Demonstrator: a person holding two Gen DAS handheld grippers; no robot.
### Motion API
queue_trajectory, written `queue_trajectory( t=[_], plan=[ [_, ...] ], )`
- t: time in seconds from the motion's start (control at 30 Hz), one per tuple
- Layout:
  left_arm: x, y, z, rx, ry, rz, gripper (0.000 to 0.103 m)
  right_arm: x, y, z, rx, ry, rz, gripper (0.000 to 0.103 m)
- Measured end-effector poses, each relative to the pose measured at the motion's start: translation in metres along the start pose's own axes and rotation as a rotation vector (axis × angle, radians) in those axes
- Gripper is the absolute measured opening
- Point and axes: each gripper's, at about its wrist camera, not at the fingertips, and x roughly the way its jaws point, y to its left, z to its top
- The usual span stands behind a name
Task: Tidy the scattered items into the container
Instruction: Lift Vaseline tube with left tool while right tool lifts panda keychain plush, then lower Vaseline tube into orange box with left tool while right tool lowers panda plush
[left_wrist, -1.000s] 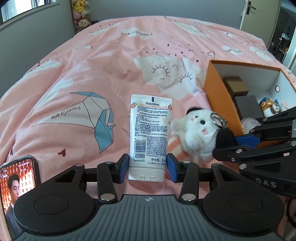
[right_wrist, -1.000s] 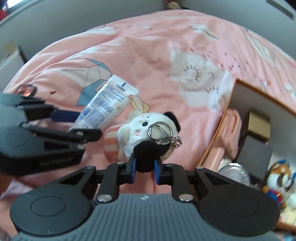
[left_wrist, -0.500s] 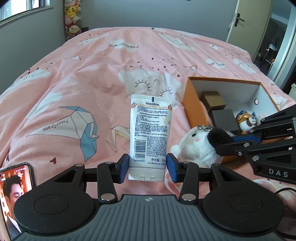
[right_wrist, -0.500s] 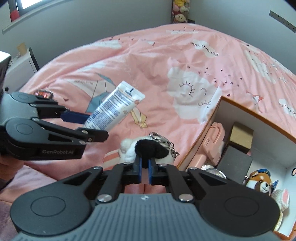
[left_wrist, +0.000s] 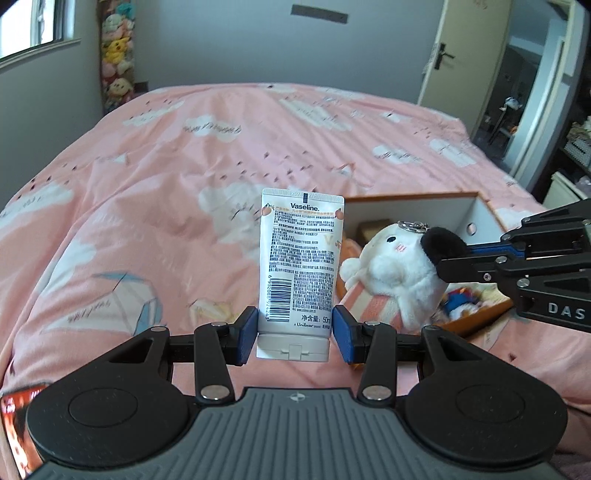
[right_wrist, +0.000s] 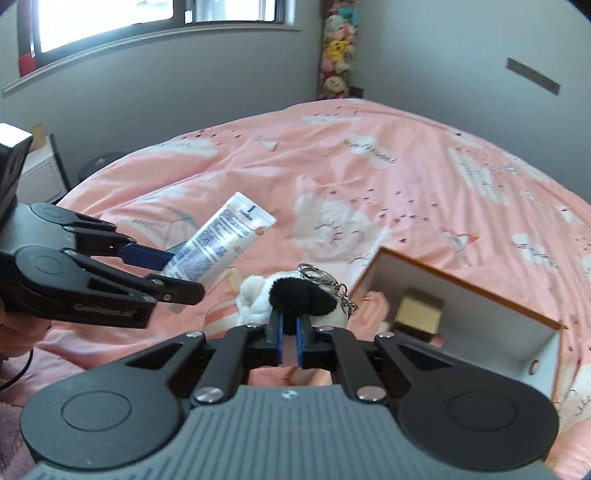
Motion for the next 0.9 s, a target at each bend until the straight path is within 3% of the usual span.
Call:
queue_trajectory(
  t=[0.4, 0.67, 0.9],
  plan=[
    [0.029, -0.039, 0.036, 0.097, -0.019, -0.098, 0.051, -0.021, -0.068, -0.006, 0.135, -0.054, -0.156, 0.007],
    [0.065, -0.076, 0.054, 0.246, -0.005, -0.148, 0.051, -0.027, -0.126, -0.018, 0.257, -0.076, -0.275, 0.007],
    [0.098, -0.103, 0.070, 0.331, 0.008, -0.175, 0.051, -0.013, -0.178, -0.032, 0.418, -0.110, -0.325, 0.007]
  ],
)
